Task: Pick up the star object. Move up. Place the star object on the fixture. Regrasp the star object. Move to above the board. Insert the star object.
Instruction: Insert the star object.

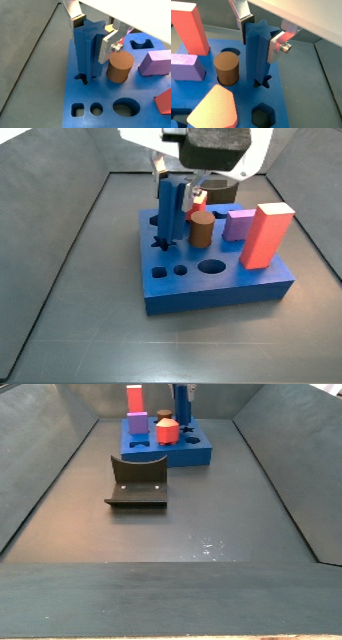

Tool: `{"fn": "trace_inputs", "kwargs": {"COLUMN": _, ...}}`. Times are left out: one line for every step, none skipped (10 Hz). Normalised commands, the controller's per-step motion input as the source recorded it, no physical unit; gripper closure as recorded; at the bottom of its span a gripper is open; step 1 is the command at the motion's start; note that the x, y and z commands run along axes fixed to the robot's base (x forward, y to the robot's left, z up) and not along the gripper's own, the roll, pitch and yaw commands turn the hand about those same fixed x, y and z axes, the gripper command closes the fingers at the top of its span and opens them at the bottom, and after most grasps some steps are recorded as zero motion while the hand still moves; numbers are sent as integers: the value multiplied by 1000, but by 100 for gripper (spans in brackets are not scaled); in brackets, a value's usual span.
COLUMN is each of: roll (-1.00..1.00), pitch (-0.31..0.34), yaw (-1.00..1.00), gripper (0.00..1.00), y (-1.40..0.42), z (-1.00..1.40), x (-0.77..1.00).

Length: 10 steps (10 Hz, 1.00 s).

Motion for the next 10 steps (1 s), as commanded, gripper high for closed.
{"fn": "trace_inputs", "kwargs": {"roll": -49, "pitch": 0, "yaw": 143, "gripper": 100, "y": 77, "z": -146, "x": 0}}
{"fn": "trace_inputs", "kwargs": {"roll": -26, "pitch": 0, "yaw": 151, "gripper": 100, "y": 46, "z": -40, "x": 0}}
{"fn": "trace_inputs", "kwargs": {"roll": -34, "pitch": -63, "yaw": 306, "gripper": 100, "y": 43, "z": -203, "x": -26}}
{"fn": "trace_inputs", "kwargs": {"roll": -4, "pitch": -114, "yaw": 360, "gripper": 100, "y": 0, "z": -177, "x": -100}}
{"fn": "trace_inputs", "kwargs": {"roll": -31, "pitch": -159, "yaw": 366, "gripper": 100, "y": 0, "z": -191, "x": -137}}
{"fn": "trace_inputs", "kwargs": {"roll": 0, "pitch": -121, "yaw": 217, "gripper": 100, "y": 0, "z": -140, "x": -151}}
{"fn": "trace_inputs", "kwargs": {"roll": 0, "pitch": -100, "yaw": 111, "gripper": 100, "y": -11, "z": -74, "x": -117}}
{"fn": "trace_inputs", "kwargs": {"roll": 1, "pitch": -133, "yaw": 83, "gripper": 100, "y": -51, "z": -86, "x": -163}}
{"fn": "trace_inputs", "kwargs": {"roll": 23, "pitch": -211, "yaw": 146, "gripper": 100, "y": -80, "z": -123, "x": -240}}
{"fn": "trace_inputs", "kwargs": {"roll": 0, "pitch": -267, "yaw": 231, "gripper": 100, "y": -29, "z": -189, "x": -263}}
